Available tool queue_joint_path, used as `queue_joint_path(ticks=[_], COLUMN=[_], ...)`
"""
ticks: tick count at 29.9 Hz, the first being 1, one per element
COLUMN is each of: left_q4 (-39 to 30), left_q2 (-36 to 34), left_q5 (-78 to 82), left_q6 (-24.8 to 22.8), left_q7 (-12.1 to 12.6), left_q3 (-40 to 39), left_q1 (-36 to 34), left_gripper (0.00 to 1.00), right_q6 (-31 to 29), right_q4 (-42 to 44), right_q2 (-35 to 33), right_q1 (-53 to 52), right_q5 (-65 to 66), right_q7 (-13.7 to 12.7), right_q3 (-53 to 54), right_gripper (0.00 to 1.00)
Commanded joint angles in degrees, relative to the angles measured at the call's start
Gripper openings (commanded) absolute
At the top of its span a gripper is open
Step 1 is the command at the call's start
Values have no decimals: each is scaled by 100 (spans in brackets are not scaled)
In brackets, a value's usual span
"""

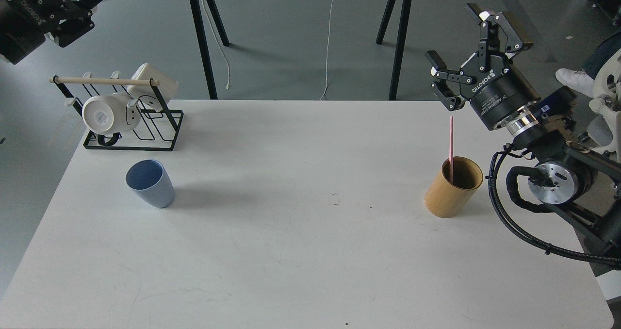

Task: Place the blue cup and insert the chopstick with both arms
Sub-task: 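Raise the left arm up and away from the blue cup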

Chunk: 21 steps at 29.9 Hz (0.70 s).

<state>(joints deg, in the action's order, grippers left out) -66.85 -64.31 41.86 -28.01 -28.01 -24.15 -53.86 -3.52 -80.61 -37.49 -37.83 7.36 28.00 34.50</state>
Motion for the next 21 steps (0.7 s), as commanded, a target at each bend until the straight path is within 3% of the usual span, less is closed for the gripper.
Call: queue_joint_path(ticks=[1, 5, 9, 21], left_q4=[-285, -14, 794, 1648], left_q2=[-433, -451, -224, 691], left_q5=[1688, 4159, 5577, 5720], left_q6=[1, 1, 1, 1], left_q7=[1, 1, 1, 1], left_q3=[761, 1255, 1264, 1299], left_q1=[-151, -124, -63, 157], left_gripper=[99, 99, 99, 99], right_q6=[0, 0, 0, 0], right_q4=[10, 53, 115, 238], right_q2=[-4, -4, 5, -4], right_q1=[12, 30, 82, 144], right_q5=[3, 3, 3, 3], right_q7=[0, 0, 0, 0], right_q3=[4, -5, -5, 13], right_gripper=[97, 97, 97, 97])
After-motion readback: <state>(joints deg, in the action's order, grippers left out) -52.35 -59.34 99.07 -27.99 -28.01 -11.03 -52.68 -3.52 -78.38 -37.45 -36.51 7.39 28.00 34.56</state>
